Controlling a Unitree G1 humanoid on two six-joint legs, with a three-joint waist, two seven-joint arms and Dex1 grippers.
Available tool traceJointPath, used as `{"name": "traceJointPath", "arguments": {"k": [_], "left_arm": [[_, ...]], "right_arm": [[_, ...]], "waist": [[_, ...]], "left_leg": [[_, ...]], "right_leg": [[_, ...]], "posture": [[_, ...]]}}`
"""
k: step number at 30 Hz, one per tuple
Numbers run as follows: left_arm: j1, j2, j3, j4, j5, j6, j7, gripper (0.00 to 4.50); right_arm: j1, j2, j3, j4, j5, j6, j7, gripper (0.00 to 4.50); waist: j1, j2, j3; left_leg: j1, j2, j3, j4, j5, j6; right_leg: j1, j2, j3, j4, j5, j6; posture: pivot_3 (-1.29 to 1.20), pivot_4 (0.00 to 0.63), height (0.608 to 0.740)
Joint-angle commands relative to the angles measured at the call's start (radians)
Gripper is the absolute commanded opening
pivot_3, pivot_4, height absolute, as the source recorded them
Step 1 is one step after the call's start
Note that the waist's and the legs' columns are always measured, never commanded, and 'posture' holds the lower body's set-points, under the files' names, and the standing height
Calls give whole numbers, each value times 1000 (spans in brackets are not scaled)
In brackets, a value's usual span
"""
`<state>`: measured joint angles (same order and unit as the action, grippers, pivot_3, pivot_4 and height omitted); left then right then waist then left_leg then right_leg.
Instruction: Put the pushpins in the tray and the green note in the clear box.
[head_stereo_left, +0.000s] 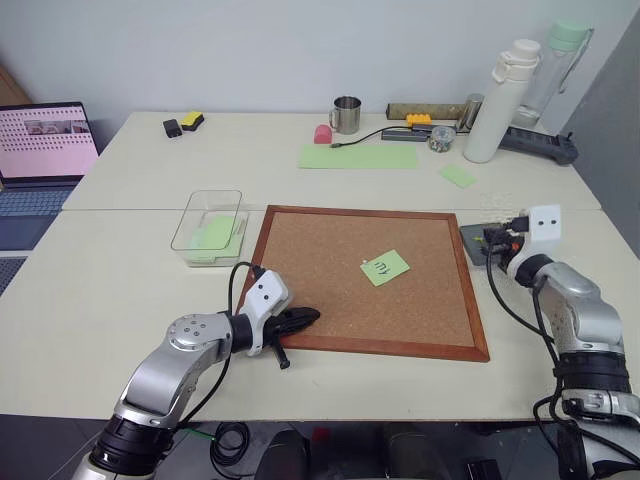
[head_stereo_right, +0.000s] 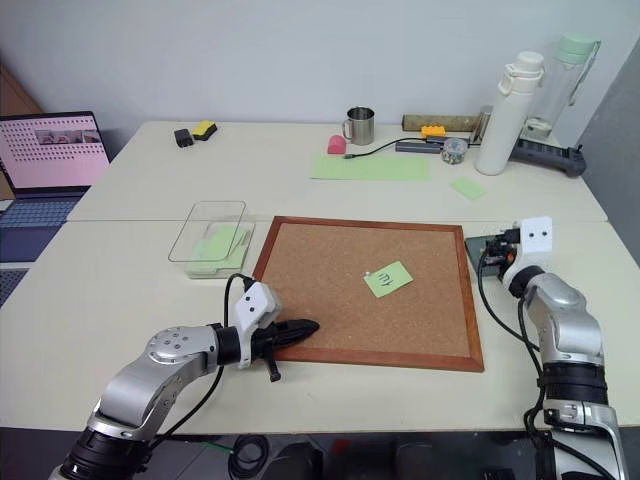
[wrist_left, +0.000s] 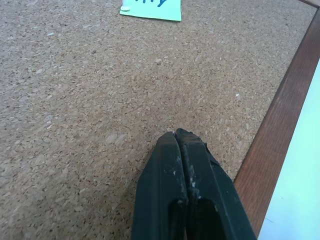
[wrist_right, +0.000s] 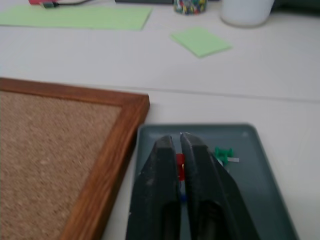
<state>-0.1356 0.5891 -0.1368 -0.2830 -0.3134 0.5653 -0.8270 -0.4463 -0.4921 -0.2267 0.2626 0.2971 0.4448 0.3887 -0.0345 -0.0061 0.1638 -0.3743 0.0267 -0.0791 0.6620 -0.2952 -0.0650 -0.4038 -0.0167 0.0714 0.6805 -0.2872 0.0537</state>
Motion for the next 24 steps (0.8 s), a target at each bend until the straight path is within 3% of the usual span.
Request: {"name": "traceJointPath", "arguments": {"k": [1,8,11,14,16,24], "left_arm": [[18,24,11,12,7,13,2,0],[26,25,13,0,3,19,8,0],[25,24,12,-3,2,21,10,0],[25,24,15,-5,0,25,11,0],[24,24,14,-6,-1,27,11,0],[36,26,12,-37,-7,48,21,0]], "right_arm": [[-48,-1,-38,10,20,-34,8,1212],[-52,-4,-42,17,6,-52,5,2806],[-35,-4,-1,-39,7,-94,79,3436],[-4,25,65,-172,104,-37,226,3436],[15,32,143,-229,91,-38,284,3436],[32,156,338,-299,46,-56,303,3436]], "waist": [[0,0,0],[0,0,0],[0,0,0],[-1,0,0],[-4,0,0],[-6,0,0]], "left_leg": [[0,0,0,0,0,0],[0,0,0,0,0,0],[0,0,0,0,0,0],[0,0,0,0,0,0],[0,1,0,0,0,0],[0,1,-1,0,0,0]], "right_leg": [[0,0,0,0,0,0],[0,0,0,0,0,0],[0,0,0,0,0,0],[0,0,0,0,0,0],[0,1,0,0,0,0],[0,1,-1,0,0,0]], "posture": [[0,150,740],[0,150,740],[0,150,740],[0,150,740],[0,150,740],[0,150,740]]}}
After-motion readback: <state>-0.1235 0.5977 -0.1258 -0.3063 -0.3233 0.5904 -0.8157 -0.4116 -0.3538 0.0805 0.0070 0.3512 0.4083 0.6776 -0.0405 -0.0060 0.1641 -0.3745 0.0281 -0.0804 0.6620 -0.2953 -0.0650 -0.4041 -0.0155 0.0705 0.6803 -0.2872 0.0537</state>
